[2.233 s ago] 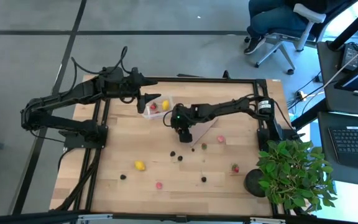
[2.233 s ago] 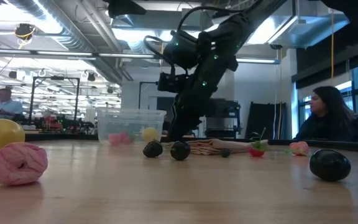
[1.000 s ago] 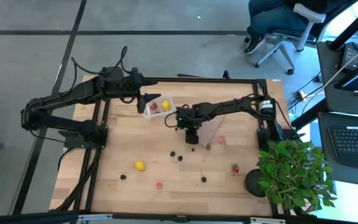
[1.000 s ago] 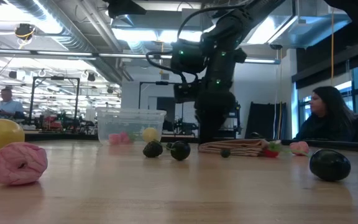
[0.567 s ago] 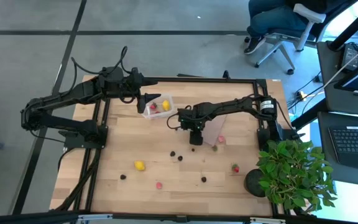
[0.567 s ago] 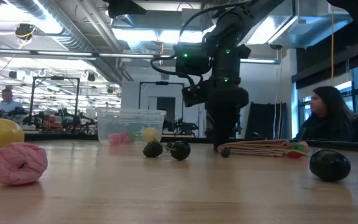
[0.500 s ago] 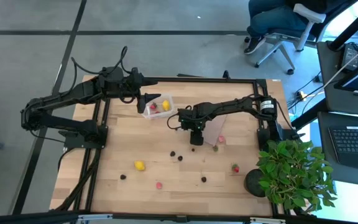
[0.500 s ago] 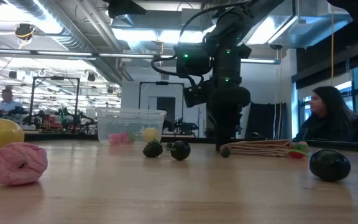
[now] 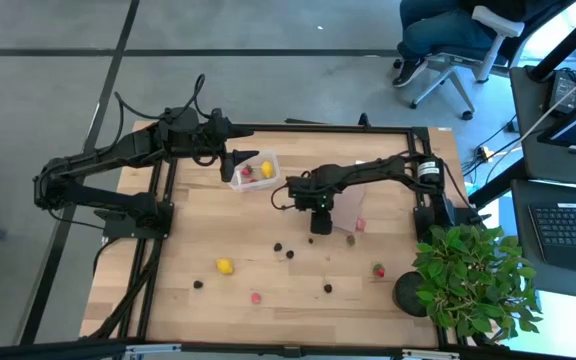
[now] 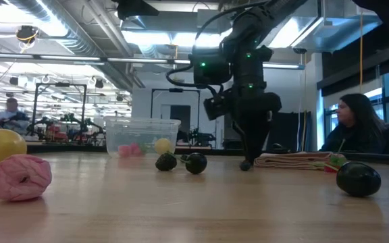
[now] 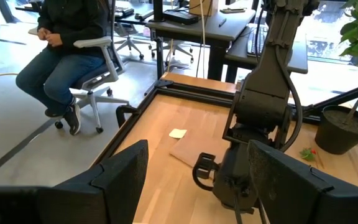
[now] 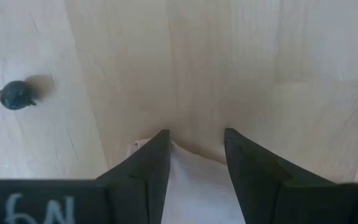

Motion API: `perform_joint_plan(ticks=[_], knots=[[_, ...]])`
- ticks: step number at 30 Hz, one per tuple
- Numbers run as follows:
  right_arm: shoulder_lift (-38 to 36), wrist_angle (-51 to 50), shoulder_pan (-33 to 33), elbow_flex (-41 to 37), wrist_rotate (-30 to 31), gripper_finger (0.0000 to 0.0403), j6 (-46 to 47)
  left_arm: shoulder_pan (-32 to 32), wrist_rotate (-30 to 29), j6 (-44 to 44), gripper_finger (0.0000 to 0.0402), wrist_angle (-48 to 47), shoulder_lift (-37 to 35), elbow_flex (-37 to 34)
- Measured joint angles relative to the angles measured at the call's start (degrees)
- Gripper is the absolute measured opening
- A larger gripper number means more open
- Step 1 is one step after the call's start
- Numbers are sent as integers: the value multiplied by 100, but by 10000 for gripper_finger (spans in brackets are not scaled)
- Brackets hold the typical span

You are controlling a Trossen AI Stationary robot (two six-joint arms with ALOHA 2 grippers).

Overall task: Pick and placing Produce into tupperware
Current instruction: Adjust the light brown napkin, then adjust the transparent bin

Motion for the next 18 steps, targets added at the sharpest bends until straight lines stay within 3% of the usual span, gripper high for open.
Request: perform_joint_plan(ticks=[11,18], knots=[[-663,-215,-219,1312,387,155,-423,-2,2,-109,267,4,-2,3],[-1862,-154,-581,1715,400,155,-253,0,0,-96,267,43,-2,3]])
